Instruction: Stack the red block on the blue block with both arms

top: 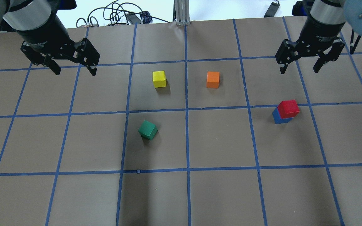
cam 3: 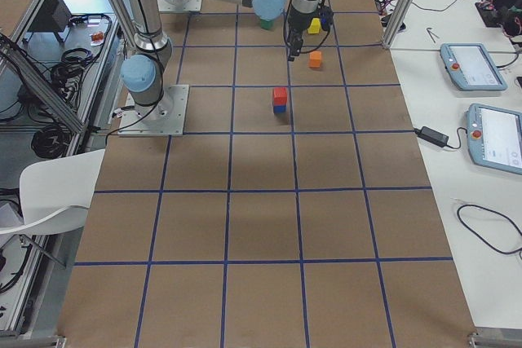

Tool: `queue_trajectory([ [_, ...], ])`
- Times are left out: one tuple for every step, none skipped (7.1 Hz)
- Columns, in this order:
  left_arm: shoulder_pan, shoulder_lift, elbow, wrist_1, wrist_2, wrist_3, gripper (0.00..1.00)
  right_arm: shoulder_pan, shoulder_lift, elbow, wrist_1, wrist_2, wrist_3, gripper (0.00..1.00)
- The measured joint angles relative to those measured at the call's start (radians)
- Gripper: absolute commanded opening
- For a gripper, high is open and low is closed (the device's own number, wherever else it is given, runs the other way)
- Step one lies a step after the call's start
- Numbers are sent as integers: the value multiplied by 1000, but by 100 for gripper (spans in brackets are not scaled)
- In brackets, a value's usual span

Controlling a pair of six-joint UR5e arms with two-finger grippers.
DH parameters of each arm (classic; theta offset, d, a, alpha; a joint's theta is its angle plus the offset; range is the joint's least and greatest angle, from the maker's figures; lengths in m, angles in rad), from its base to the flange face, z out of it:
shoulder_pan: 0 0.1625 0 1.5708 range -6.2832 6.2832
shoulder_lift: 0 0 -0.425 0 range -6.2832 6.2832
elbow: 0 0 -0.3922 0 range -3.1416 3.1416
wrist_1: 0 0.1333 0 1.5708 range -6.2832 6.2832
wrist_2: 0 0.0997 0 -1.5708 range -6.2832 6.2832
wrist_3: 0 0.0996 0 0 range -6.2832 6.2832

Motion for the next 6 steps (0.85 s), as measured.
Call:
queue_trajectory([
  [0, 0, 0, 0, 0, 0, 100, 50, -8, -37, 31, 3, 52, 100],
  [0, 0, 0, 0, 0, 0, 100, 86, -20, -51, 43, 12, 80, 100],
  [0, 0, 0, 0, 0, 0, 100, 110, -28, -56, 48, 31, 99, 100],
  [0, 0, 0, 0, 0, 0, 100, 122, -35, -54, 50, 48, 107, 100],
  [0, 0, 0, 0, 0, 0, 100, 127, -45, -46, 50, 56, 103, 100],
  [0, 0, 0, 0, 0, 0, 100, 128, -57, -34, 51, 65, 101, 100],
])
